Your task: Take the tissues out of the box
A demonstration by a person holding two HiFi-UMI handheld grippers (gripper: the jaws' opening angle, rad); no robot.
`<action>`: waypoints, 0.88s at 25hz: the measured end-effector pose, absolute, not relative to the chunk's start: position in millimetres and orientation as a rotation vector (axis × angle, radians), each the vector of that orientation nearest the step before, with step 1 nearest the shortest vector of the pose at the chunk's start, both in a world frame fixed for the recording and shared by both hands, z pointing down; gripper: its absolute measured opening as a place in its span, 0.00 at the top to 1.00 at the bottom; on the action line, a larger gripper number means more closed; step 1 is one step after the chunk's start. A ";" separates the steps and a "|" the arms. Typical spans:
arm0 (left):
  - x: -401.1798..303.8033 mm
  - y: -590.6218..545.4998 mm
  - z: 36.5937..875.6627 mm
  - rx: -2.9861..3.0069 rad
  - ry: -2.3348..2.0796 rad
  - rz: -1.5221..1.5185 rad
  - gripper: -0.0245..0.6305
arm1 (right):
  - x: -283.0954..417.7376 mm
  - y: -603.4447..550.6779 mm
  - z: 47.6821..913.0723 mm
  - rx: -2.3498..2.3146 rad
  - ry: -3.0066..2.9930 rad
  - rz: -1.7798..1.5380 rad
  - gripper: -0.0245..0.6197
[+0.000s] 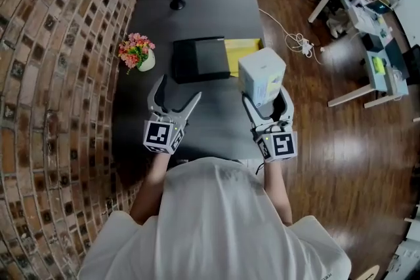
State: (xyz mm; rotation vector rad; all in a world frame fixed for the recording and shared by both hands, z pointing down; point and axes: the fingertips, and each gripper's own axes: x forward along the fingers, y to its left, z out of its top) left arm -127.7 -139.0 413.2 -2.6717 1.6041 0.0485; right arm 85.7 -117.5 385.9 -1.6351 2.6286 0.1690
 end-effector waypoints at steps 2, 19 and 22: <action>-135.1 -135.8 408.8 -2.642 1.636 0.067 0.29 | 82.0 -113.5 382.5 -1.652 2.635 0.215 0.30; -161.0 -130.3 402.0 -2.501 1.771 0.087 0.29 | 62.7 -122.4 393.5 -1.677 2.618 0.149 0.30; -166.1 -129.2 402.6 -2.496 1.790 0.091 0.29 | 62.0 -122.0 392.9 -1.685 2.613 0.141 0.30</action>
